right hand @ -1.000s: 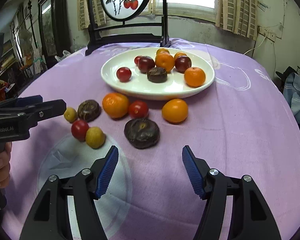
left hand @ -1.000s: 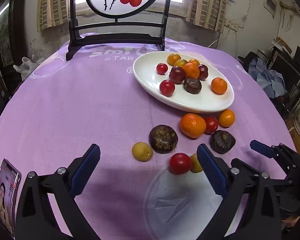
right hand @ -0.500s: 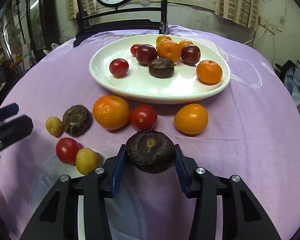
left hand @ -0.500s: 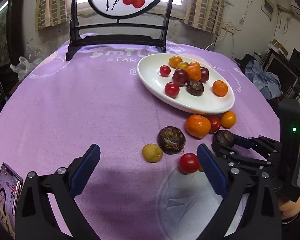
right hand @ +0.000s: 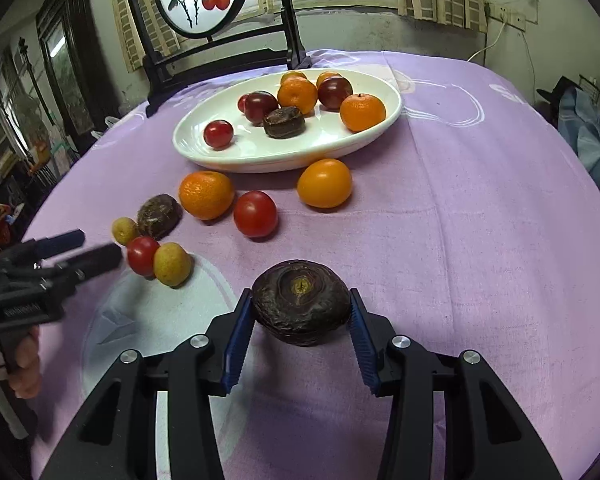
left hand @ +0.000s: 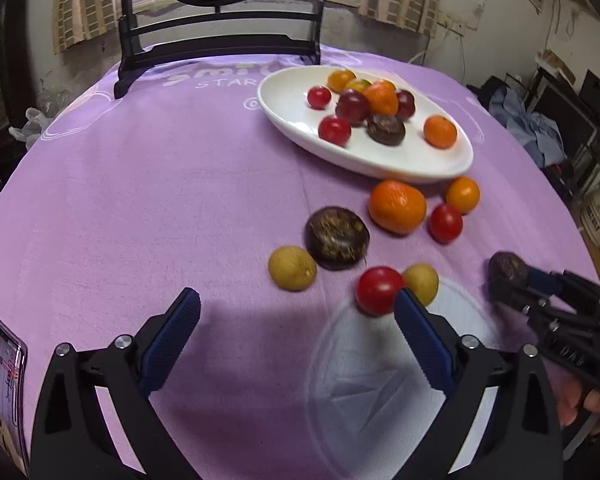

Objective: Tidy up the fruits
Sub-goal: 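Grasp the yellow round fruit with the left tool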

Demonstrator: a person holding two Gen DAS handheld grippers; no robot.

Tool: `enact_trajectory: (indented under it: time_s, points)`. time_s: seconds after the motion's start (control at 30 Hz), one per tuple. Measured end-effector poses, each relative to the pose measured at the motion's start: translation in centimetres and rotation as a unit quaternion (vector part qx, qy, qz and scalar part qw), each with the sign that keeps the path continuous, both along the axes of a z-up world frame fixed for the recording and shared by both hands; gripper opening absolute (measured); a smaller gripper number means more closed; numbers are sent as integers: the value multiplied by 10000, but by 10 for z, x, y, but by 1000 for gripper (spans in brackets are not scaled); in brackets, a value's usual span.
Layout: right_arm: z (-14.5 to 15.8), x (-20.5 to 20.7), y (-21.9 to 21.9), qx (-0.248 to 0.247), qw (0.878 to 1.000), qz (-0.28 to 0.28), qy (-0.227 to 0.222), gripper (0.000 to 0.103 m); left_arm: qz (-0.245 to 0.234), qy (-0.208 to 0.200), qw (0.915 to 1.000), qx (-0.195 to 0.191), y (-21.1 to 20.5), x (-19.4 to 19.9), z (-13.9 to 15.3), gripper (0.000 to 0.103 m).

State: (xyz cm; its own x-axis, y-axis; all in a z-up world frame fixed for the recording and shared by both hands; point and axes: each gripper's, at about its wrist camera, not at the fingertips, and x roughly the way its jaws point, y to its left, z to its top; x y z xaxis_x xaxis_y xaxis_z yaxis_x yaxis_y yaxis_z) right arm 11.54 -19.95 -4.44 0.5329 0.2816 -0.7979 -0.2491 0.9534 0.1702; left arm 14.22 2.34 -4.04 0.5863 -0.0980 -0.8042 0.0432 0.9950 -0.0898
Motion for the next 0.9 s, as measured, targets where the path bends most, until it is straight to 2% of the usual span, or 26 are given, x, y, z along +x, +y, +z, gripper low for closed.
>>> enact_trajectory:
  time_s: [0.13,0.27,0.3,0.33,0.37,0.57,0.63,0.67,0.73,0.83,0.9]
  points:
    - [1,-1,-2,70,9999,71,-17,47,-106,-69,9999,60,6,-11,1,95]
    - [0,-1,0,88,9998,160,44,47,13,-10,9997,248,16,-12,-6,95]
    - [1,-2,1,98,9998,187,36,47,48,25,9996,273,17,-9,-8,91]
    - [2,-3,1,109,9997,208,22,47,64,84,9996,261,18,-5,-11,81]
    - [3,-4,2,113,9997,225,7,47,47,159,9996,222,18,-2,-14,77]
    - [9,-9,6,109,9994,331,-78,47,91,196,9986,475,6,19,-18,68]
    - [10,-10,8,101,9991,396,-111,47,26,136,9987,490,3,22,-17,59]
    - [11,-11,8,98,9990,413,-119,47,-11,100,9988,484,1,23,-17,51]
    - [11,-11,8,89,9990,420,-130,47,-105,13,9990,435,-2,22,-16,28]
    - [13,-12,8,82,9990,416,-171,47,-167,-88,9983,546,-6,19,-16,27]
    - [15,-13,7,108,9988,415,-217,47,-171,-60,9988,457,-5,16,-14,27]
